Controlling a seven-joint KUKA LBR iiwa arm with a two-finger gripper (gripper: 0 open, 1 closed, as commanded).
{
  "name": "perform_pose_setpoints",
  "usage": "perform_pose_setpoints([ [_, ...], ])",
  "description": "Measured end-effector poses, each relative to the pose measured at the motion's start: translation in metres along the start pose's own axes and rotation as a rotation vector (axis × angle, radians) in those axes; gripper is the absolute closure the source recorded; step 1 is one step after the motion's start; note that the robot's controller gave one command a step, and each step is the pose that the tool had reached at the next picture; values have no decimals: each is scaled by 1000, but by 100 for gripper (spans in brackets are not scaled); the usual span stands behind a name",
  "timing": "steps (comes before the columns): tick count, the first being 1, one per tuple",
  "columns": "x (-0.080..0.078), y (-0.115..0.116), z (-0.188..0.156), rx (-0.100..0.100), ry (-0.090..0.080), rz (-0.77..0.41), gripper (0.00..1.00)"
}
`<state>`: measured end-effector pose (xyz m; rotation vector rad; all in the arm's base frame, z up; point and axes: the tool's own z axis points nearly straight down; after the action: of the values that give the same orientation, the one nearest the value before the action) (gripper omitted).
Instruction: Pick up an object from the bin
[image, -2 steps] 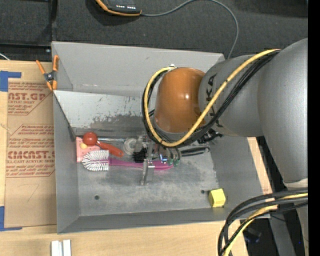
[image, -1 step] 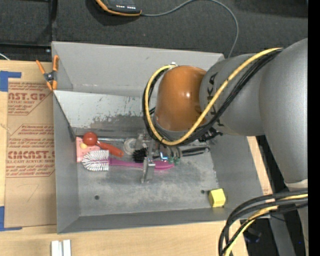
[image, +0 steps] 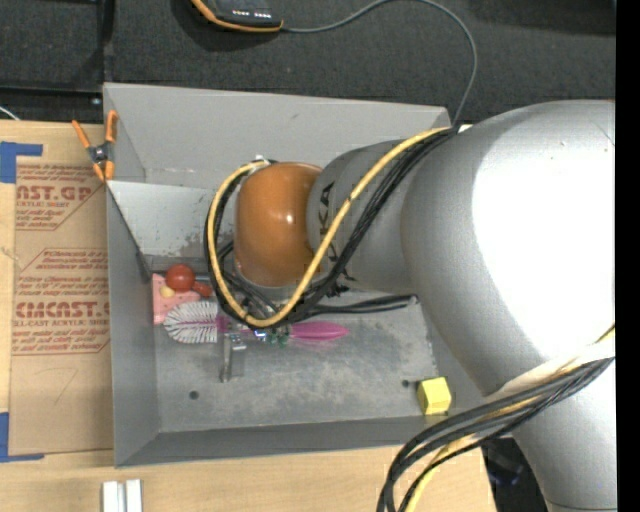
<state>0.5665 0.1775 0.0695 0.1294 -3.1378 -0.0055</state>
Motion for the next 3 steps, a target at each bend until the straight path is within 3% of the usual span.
perform_pose_setpoints([
  [1, 5, 16, 0, 2, -8, 33, 0],
  [2, 0, 3, 0, 1, -5, 10, 0],
  [3, 20, 48, 0, -2, -8, 91, 0],
])
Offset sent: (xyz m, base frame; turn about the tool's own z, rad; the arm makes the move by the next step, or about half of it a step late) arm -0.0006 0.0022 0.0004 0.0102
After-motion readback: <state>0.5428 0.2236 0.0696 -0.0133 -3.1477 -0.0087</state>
